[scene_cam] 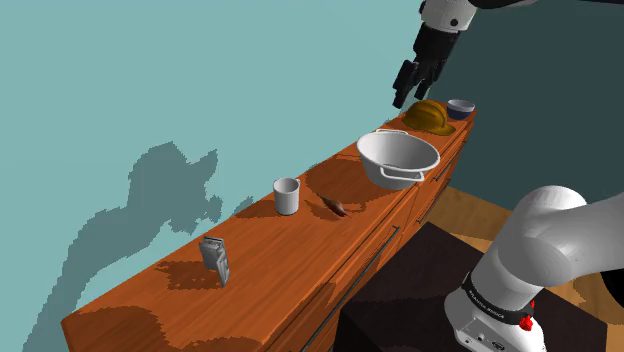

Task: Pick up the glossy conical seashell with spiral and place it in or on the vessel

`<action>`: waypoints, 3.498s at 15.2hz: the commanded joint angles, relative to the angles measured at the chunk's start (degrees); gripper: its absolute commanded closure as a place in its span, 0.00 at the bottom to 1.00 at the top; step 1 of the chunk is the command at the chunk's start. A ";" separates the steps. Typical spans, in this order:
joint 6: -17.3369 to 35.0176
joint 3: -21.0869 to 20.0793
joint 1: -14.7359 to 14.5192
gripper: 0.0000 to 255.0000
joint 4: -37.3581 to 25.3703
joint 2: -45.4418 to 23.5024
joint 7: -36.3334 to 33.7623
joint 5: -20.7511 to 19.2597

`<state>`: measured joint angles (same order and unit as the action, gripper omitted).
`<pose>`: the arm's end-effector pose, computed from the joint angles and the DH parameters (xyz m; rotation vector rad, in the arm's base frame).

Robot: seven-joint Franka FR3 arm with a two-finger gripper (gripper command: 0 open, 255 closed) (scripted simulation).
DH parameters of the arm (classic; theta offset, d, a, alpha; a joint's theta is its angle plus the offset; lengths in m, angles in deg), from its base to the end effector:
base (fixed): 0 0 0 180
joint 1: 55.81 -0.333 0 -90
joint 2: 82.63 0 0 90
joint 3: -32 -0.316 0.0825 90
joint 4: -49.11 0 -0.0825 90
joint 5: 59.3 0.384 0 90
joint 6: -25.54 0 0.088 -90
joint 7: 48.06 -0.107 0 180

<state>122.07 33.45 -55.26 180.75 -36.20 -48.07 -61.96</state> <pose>0.3106 -0.0185 0.6371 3.0954 -0.0438 0.3059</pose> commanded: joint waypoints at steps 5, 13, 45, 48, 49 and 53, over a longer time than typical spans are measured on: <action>6.05 -0.71 -0.33 0.00 4.19 -3.73 -1.30 0.65; 18.52 -2.14 -1.13 0.00 9.72 -14.37 -3.73 1.93; 47.40 -4.74 -2.91 1.00 9.73 -50.40 -8.14 3.43; 47.40 -4.74 -2.90 1.00 9.73 -50.40 -8.14 3.43; 47.40 -4.74 -2.90 1.00 9.73 -50.40 -8.14 3.43; 47.40 -4.74 -2.91 1.00 9.72 -50.40 -8.14 3.43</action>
<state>169.47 28.72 -58.16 190.48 -86.61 -56.20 -58.53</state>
